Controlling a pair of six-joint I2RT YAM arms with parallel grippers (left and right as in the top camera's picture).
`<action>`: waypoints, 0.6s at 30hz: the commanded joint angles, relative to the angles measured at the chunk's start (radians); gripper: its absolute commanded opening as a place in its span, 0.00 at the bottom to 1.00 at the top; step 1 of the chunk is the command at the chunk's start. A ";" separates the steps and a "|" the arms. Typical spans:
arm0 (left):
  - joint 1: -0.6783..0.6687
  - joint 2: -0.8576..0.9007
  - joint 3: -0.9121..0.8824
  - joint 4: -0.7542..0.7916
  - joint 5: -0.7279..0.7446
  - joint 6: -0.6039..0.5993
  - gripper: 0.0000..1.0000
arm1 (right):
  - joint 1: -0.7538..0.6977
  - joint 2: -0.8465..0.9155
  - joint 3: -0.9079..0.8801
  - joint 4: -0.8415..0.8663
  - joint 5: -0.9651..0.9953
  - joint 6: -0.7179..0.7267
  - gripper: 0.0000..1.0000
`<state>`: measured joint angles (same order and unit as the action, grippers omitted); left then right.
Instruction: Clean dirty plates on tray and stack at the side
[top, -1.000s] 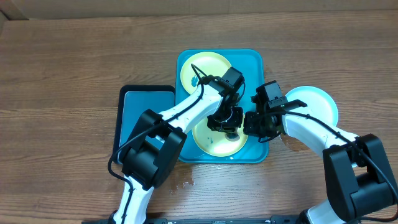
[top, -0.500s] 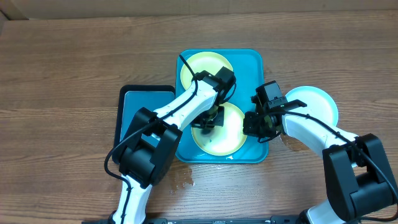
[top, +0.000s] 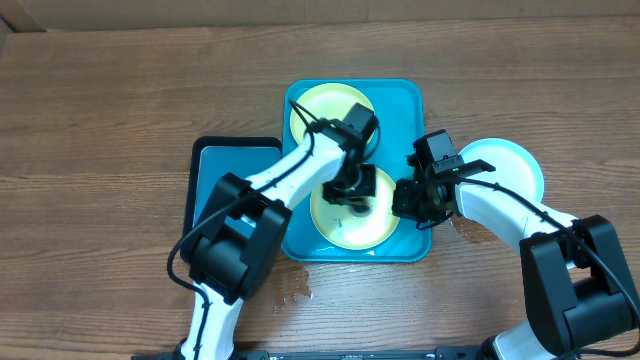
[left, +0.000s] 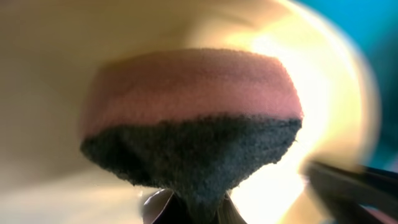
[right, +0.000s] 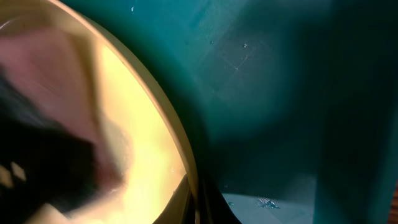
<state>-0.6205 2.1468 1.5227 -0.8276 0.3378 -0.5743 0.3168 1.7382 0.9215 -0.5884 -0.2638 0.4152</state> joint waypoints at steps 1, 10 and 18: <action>-0.082 0.042 -0.068 0.018 0.198 -0.055 0.05 | 0.002 0.024 -0.023 -0.002 0.034 0.031 0.04; -0.094 0.041 -0.069 -0.043 0.185 -0.054 0.04 | 0.002 0.024 -0.023 -0.002 0.034 0.031 0.04; -0.031 0.023 -0.067 -0.161 -0.047 -0.065 0.04 | 0.002 0.024 -0.023 -0.003 0.034 0.031 0.04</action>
<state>-0.6758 2.1468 1.4887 -0.9474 0.4618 -0.6201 0.3103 1.7382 0.9207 -0.5922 -0.2707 0.4259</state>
